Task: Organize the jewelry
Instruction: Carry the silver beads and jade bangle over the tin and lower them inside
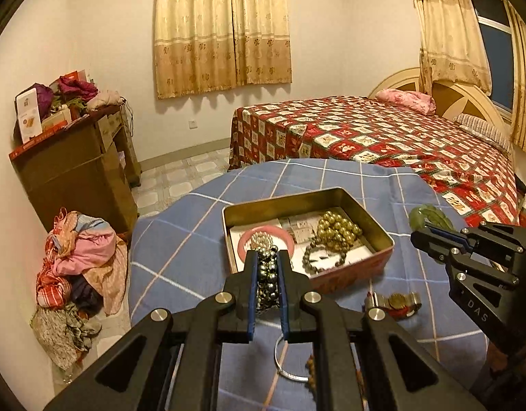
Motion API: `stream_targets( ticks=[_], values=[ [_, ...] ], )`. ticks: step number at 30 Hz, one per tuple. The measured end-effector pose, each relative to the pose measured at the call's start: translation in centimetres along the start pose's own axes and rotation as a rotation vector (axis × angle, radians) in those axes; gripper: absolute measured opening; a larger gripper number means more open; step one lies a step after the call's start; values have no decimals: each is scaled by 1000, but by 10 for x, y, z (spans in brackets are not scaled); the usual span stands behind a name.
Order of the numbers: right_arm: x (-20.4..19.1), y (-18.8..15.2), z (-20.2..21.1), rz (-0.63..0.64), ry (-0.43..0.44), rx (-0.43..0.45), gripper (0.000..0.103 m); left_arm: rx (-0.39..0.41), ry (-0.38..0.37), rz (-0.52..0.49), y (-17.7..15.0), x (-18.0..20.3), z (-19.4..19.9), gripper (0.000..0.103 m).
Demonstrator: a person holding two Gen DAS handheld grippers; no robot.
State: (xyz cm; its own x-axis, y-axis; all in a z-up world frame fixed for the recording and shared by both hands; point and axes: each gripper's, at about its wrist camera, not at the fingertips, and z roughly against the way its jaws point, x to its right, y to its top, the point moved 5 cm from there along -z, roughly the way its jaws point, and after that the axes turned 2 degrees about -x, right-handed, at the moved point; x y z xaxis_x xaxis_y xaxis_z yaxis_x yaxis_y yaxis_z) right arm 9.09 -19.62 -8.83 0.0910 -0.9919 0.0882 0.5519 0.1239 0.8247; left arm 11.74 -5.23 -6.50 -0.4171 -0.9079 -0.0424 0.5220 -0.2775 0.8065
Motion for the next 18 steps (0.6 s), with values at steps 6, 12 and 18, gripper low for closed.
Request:
stream_targets(
  ticks=[6,12,18],
  values=[
    [4,13,-9,5,-21,7,9,6,16,-5,17,0,-12,10],
    [8,21,-18,-4,-30,-4,9,9,28,-14,32,-1,-25,10],
    [14,28,-29,-4,-42,-17,9,3,39,-33,41,1,-39,10]
  ],
)
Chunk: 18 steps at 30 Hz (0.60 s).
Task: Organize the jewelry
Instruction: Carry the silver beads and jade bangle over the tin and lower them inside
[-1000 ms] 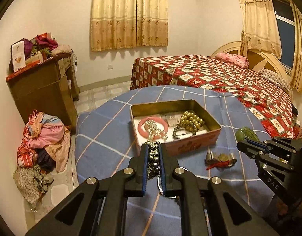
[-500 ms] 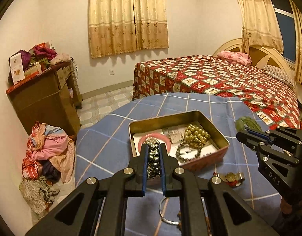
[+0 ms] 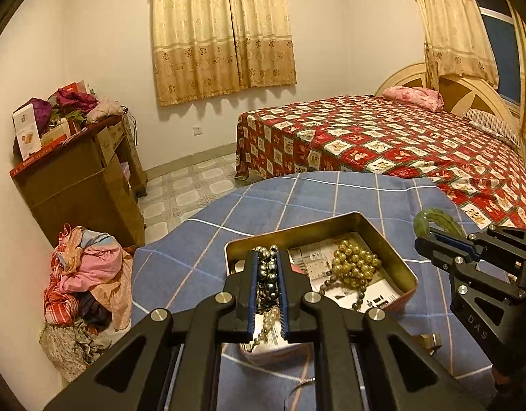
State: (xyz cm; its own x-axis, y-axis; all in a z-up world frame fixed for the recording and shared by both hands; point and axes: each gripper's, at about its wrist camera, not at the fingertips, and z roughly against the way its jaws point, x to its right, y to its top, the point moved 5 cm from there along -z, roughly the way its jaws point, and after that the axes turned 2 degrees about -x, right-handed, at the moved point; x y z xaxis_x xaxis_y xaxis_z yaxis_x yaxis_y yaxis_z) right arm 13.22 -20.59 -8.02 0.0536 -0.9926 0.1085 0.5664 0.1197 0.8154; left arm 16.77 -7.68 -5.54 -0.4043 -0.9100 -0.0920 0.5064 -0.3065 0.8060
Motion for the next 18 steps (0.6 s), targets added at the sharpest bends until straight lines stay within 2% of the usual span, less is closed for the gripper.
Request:
stream_targets(
  ticks=[18],
  values=[
    [0,8,-38,8,-6,-49,9,-45,18,-22,7,3,-41,10]
  ],
)
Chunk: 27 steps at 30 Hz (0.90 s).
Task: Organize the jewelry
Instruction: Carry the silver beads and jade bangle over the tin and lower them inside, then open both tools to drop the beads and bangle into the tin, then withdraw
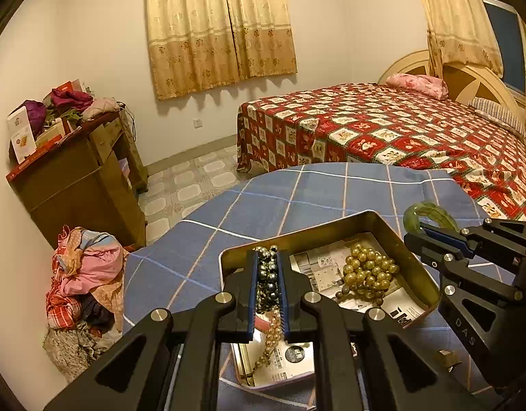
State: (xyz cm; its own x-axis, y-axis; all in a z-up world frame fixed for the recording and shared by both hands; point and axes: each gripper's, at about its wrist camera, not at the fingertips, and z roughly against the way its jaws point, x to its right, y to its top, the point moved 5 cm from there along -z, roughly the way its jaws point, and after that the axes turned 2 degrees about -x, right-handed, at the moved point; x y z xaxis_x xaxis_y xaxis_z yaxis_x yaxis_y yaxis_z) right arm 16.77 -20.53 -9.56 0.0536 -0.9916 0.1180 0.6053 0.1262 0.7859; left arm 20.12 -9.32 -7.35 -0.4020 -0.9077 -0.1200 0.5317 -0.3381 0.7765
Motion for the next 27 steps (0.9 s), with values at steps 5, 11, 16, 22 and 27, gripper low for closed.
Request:
stream_targets(
  ticks=[5,11,16,22,27],
  values=[
    [-2,-2,-6,3,-1,-18,9,-20,0,0,-2,1,-10,10],
    [-4,-3,-14,10,0,-37,9,-47,4,-4,-7,3,-23,10],
    [-7,-2,-21,23,6,-51,9,-69,-2,-20,-12,5,-31,10],
    [-10,-5,-28,33,23,-74,10,-89,4,-29,-17,5,-39,11],
    [-11,-6,-27,32,36,-72,42,-85,52,-55,-21,5,-36,69]
  ],
)
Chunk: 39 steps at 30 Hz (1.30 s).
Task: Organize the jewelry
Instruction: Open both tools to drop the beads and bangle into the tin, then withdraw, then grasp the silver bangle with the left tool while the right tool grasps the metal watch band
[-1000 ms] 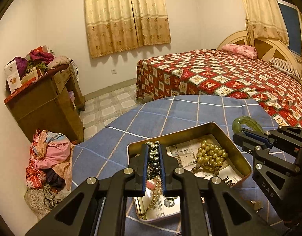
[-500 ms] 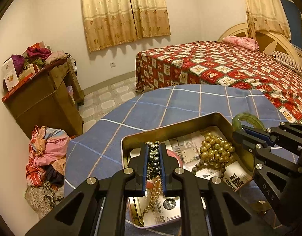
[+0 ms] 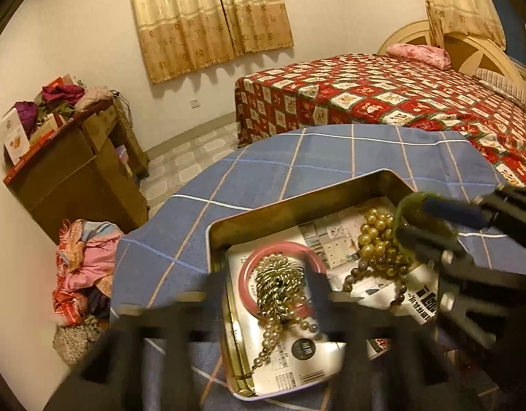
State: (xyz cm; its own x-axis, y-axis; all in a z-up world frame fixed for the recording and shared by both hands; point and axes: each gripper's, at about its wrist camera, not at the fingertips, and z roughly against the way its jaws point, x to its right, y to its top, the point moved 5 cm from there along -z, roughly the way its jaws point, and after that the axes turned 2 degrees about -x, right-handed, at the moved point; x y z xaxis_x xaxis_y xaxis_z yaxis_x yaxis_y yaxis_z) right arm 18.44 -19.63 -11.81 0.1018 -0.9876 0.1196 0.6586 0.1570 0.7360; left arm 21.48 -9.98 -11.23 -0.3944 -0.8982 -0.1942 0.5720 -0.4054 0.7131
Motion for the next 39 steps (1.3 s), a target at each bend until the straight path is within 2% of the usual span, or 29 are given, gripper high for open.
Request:
stream_targets(
  ticks=[1,2,4,6,13,16,24,30,35,39],
  values=[
    [1,0,4,0,-12,13,47,15,31,3,0,-3,3,78],
    [1,-1,6,0,-20,17,49,24,29,6,-1,-5,5,79],
    [5,-3,10,-17,-19,15,49,13,4,15,-4,-7,8,79],
    [10,-7,14,-33,-33,9,51,5,27,17,-10,-10,11,79],
    [26,-29,34,-83,-64,-5,57,-23,37,64,-45,-17,26,79],
    [31,-46,46,-81,-87,-9,58,-29,56,70,-65,-18,39,79],
    [41,-92,60,-125,-113,-47,59,-33,48,79,-101,-11,66,79],
    [36,-111,67,-142,-60,-64,59,-55,61,60,-114,-4,63,79],
    [29,-116,64,-117,-53,-78,59,-73,75,57,-119,-4,56,79],
    [27,-113,71,-127,-46,-46,59,-76,77,68,-122,-6,55,79]
  ],
)
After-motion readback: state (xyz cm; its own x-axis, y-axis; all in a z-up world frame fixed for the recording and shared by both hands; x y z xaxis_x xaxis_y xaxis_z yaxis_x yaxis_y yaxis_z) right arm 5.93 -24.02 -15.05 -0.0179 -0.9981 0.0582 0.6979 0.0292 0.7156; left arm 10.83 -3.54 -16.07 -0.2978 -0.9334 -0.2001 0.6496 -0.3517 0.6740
